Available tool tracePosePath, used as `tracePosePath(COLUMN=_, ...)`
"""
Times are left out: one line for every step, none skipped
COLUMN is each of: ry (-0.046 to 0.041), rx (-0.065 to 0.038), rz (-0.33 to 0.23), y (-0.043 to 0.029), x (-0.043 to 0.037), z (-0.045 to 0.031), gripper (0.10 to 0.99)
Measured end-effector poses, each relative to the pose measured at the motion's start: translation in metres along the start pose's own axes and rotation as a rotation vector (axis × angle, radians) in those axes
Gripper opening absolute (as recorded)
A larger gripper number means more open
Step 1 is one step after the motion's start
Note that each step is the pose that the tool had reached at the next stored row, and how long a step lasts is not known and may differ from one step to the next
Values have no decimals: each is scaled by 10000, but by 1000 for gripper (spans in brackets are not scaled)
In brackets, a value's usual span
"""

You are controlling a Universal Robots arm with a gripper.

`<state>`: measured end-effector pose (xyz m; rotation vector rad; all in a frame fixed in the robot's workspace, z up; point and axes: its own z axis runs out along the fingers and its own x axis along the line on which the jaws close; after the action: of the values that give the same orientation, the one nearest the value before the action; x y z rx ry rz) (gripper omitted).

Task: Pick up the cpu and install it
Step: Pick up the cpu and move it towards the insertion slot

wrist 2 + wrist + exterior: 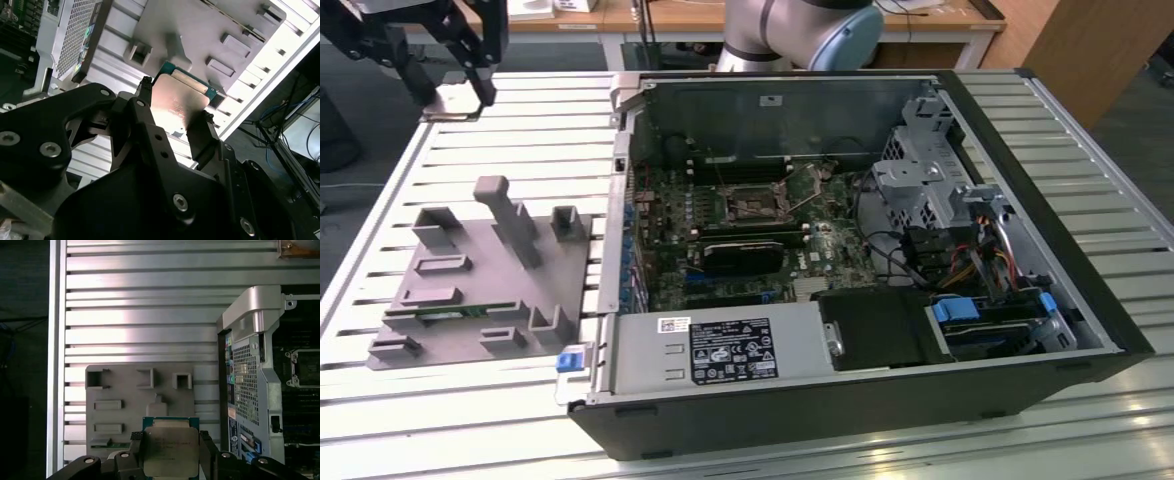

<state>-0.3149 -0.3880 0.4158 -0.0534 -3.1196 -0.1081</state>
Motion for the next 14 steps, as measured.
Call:
tracePosePath(ry=1, rx=0, rz=0, y=2, x=-28, z=0, gripper=533)
tracePosePath(ry=1, rx=0, rz=0, y=4, x=-56, z=-1, gripper=533)
tracePosePath(ry=2, rx=0, rz=-1, y=6, x=-82, z=-1, gripper=533)
tracePosePath(ry=3, rx=0, rz=-1, y=7, x=-110, z=-2, gripper=533)
tracePosePath(ry=5, rx=1, rz=0, y=9, x=-138, z=-2, gripper=533)
tracePosePath(ry=6, rx=1, rz=1, y=11, x=-166, z=-3, gripper=533)
tracePosePath(ry=6, rx=1, rz=0, y=13, x=-193, z=-3, gripper=533)
tracePosePath(ry=6, rx=0, rz=1, y=15, x=-218, z=-3, gripper=533)
tracePosePath(ry=7, rx=1, rz=1, y=16, x=-244, z=-4, gripper=533)
tracePosePath(ry=8, rx=0, rz=0, y=18, x=-270, z=-4, gripper=533)
tracePosePath(ry=8, rx=0, rz=0, y=20, x=-296, z=-4, gripper=533)
tracePosePath(ry=9, rx=0, rz=1, y=21, x=-319, z=-5, gripper=533)
tracePosePath(ry=10, rx=1, rz=1, y=24, x=-345, z=-6, gripper=533)
tracePosePath(ry=11, rx=2, rz=0, y=25, x=-368, z=-6, gripper=533)
